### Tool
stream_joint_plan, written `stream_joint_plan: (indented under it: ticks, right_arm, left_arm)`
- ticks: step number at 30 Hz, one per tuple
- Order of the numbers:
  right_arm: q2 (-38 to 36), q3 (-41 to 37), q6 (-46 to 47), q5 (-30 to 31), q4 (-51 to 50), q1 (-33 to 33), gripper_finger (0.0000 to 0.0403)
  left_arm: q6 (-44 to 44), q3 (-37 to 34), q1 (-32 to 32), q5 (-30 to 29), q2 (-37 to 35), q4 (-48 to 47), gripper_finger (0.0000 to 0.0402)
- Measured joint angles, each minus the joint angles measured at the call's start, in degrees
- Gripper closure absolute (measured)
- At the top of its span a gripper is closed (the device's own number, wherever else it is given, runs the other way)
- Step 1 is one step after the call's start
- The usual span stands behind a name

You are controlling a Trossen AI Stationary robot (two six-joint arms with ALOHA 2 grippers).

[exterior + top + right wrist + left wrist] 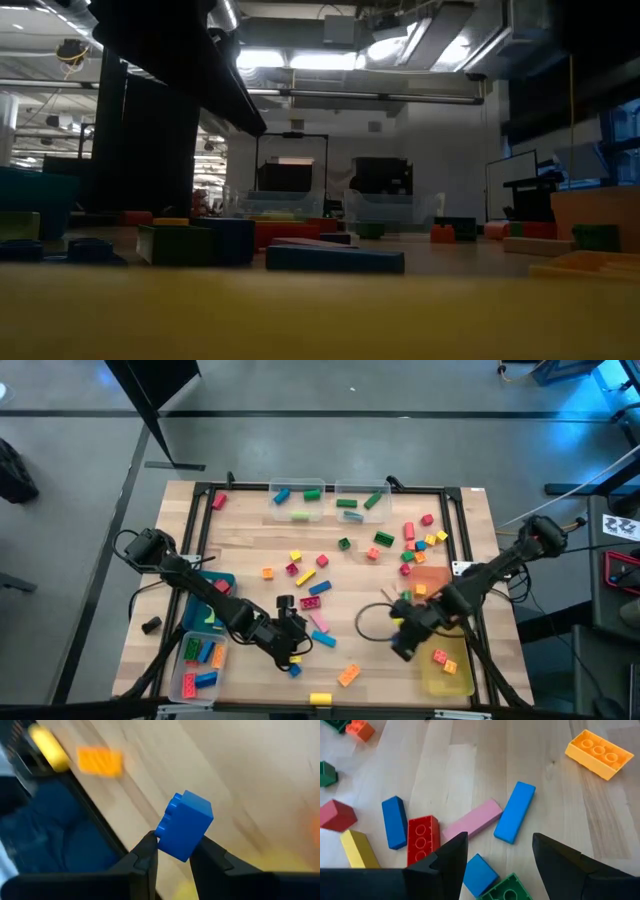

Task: Sort blocks by size
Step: Put the blue game piece into the yellow bin

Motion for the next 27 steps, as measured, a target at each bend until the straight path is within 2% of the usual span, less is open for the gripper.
stream_joint_plan:
  ticks: [12,16,20,23,27]
  right_arm:
    - [-2.6,0.0,16.9,-4.9,-9.8,13.6,0.0311]
    - [-2.6,0.0,22.7,-6.0,-12.1,16.5,0.031]
    - [-2.6,0.0,24.4,-6.2,-12.1,18.0,0.0309]
    - [-2.6,0.0,24.8,-6.2,-12.0,17.8,0.0295]
    - [-2.6,0.0,26.0,-6.2,-12.6,17.8,0.0256]
  left_arm:
    - [0.5,0.0,0.4,0.0,0.0,0.4,0.0196]
    - [1.3,0.0,0.5,0.0,0.0,0.4,0.0196]
    - [2.2,0.0,0.5,0.0,0.0,0.4,0.0196]
    - [-1.3,0.0,0.5,0.0,0.0,0.0,0.0196]
    - [-8.9,0.0,0.8,0.5,0.0,-4.3,0.0196]
